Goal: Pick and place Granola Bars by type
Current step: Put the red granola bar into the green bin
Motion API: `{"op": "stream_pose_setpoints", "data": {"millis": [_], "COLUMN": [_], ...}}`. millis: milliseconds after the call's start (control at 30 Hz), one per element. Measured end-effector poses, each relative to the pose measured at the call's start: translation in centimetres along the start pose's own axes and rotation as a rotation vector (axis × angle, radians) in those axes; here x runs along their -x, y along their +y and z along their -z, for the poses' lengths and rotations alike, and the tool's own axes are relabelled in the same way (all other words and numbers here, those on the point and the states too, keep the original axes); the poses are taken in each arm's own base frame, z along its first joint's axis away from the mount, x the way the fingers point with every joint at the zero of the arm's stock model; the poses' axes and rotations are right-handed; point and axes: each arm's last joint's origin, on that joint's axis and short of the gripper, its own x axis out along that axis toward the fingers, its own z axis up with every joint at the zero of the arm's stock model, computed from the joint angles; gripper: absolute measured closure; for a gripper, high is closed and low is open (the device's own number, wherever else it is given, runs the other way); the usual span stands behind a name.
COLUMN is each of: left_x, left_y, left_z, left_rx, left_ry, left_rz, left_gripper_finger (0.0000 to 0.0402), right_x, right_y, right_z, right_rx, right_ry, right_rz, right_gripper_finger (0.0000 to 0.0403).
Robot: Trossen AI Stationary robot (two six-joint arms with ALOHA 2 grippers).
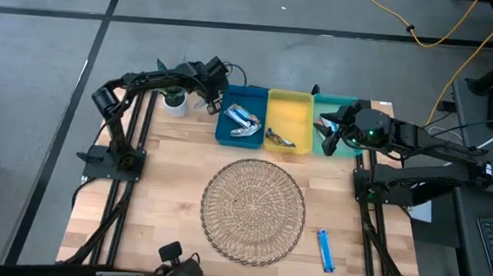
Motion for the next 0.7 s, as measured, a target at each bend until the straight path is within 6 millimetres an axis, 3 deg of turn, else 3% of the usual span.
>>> {"op": "stream_pose_setpoints", "data": {"millis": [433, 700], "left_x": [11.7, 18.6], "left_y": [-0.6, -2.8], "left_z": [-2.8, -3.3], "left_rx": [0.178, 0.185], "left_ry": [-0.418, -0.714], "left_rz": [-0.004, 0.060], "left_gripper_finger": [0.0382, 0.0381], "right_x": [0.0, 0.0], "right_y": [0.0, 0.0], "right_z": [0.0, -0.4], "right_rx": [0.011, 0.031], "right_ry": [0.001, -0.036], "right_rz": [0.000, -0.002], "right_gripper_finger": [0.0215, 0.0215]}}
